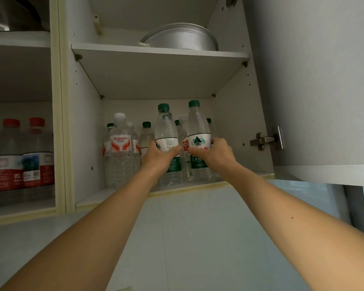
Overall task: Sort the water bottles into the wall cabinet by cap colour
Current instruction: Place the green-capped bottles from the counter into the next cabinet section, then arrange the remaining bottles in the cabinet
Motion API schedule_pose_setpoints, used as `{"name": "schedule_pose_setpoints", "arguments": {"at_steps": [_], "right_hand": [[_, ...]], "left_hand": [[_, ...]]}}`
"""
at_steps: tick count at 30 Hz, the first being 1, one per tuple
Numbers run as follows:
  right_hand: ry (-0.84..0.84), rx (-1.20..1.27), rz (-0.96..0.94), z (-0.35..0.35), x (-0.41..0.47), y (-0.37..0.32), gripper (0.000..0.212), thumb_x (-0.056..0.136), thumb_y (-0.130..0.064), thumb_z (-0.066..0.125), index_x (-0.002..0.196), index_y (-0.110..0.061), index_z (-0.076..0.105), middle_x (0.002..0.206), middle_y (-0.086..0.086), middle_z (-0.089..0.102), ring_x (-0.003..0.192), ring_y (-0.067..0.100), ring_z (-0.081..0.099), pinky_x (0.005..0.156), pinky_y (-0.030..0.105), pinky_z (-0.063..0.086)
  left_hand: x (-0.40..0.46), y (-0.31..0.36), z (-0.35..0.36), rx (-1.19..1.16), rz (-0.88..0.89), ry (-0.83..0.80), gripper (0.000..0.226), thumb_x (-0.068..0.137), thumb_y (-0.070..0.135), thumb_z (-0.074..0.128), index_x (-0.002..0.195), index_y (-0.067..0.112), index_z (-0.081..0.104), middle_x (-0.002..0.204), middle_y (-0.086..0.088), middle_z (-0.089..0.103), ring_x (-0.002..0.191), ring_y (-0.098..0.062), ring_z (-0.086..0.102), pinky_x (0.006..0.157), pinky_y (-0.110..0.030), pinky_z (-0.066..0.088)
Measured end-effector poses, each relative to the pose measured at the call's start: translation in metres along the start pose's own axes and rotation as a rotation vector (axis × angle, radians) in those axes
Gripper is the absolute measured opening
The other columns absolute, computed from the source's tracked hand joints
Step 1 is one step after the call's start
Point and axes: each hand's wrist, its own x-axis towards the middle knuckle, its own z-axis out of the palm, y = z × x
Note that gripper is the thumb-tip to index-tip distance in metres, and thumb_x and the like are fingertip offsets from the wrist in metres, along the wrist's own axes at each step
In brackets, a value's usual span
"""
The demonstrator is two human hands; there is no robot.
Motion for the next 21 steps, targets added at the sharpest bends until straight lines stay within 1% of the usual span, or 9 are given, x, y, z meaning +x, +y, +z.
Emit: {"name": "schedule_pose_setpoints", "arguments": {"at_steps": [3,6,8,9,10,12,14,16,21], "right_hand": [[-0.063,-0.01,0.022,-0.006,-0.005,-0.002,0.048,0.077,-0.037,0.086,0.115,-0.016,0.064,0.106,0.004,0.072,0.085,0.011,0.068,0.064,0.023,0.055],[-0.018,-0.036,-0.007,-0.016,-0.019,-0.007,0.061,0.081,-0.037,0.083,0.13,-0.013,0.056,0.121,0.007,0.068,0.095,0.015,0.067,0.075,0.032,0.059],[0.102,-0.095,-0.114,-0.019,-0.031,-0.011,0.073,0.086,-0.037,0.078,0.145,-0.012,0.044,0.136,0.008,0.058,0.116,0.021,0.06,0.093,0.041,0.056],[0.157,-0.111,-0.182,-0.019,-0.039,-0.015,0.069,0.089,-0.037,0.075,0.146,-0.013,0.043,0.138,0.007,0.055,0.122,0.022,0.055,0.101,0.043,0.051],[0.2,-0.101,-0.253,-0.019,-0.05,-0.019,0.059,0.091,-0.035,0.072,0.142,-0.015,0.048,0.134,0.004,0.056,0.121,0.02,0.055,0.103,0.042,0.05],[0.237,-0.006,-0.371,-0.015,-0.076,-0.023,0.031,0.094,-0.027,0.068,0.123,-0.021,0.059,0.117,-0.003,0.063,0.106,0.012,0.06,0.094,0.033,0.054],[0.218,0.092,-0.435,-0.009,-0.104,-0.022,0.014,0.094,-0.02,0.066,0.107,-0.022,0.063,0.102,-0.006,0.067,0.09,0.005,0.062,0.078,0.019,0.054],[0.15,0.189,-0.461,0.002,-0.134,-0.015,0.009,0.093,-0.016,0.065,0.102,-0.019,0.065,0.094,-0.009,0.067,0.083,0.003,0.063,0.068,0.014,0.051],[-0.097,0.289,-0.379,0.043,-0.202,0.018,0.009,0.093,-0.015,0.063,0.098,-0.022,0.066,0.088,-0.013,0.067,0.086,0.003,0.064,0.064,0.012,0.048]], "left_hand": [[-0.004,0.001,-0.004,0.027,-0.005,-0.03,0.063,0.085,0.041,0.078,0.135,0.021,0.045,0.135,-0.006,0.059,0.111,-0.02,0.058,0.096,-0.037,0.049],[-0.011,0.002,-0.014,0.052,-0.021,-0.041,0.084,0.085,0.043,0.076,0.151,0.016,0.031,0.149,-0.008,0.049,0.129,-0.026,0.053,0.106,-0.044,0.045],[-0.019,0.005,-0.023,0.094,0.041,0.005,0.084,0.086,0.044,0.075,0.151,0.016,0.03,0.147,-0.008,0.049,0.13,-0.027,0.052,0.101,-0.041,0.047],[-0.025,0.008,-0.028,0.124,0.095,0.035,0.08,0.086,0.044,0.074,0.149,0.016,0.034,0.14,-0.007,0.053,0.124,-0.024,0.055,0.094,-0.034,0.048],[-0.033,0.011,-0.035,0.151,0.155,0.069,0.072,0.088,0.043,0.073,0.145,0.016,0.039,0.13,-0.003,0.058,0.116,-0.02,0.058,0.086,-0.026,0.047],[-0.053,0.014,-0.047,0.177,0.29,0.135,0.044,0.092,0.038,0.069,0.128,0.018,0.052,0.108,0.006,0.061,0.101,-0.015,0.062,0.073,-0.019,0.047],[-0.074,0.01,-0.058,0.168,0.418,0.179,0.018,0.097,0.032,0.063,0.108,0.018,0.059,0.095,0.003,0.062,0.091,-0.018,0.064,0.073,-0.031,0.057],[-0.099,0.003,-0.068,0.162,0.497,0.186,0.014,0.1,0.031,0.059,0.096,0.017,0.059,0.087,0.0,0.062,0.081,-0.021,0.062,0.073,-0.043,0.058],[-0.166,-0.035,-0.088,0.236,0.516,0.122,0.018,0.102,0.034,0.054,0.086,0.027,0.057,0.071,0.013,0.058,0.066,-0.009,0.056,0.062,-0.029,0.051]]}}
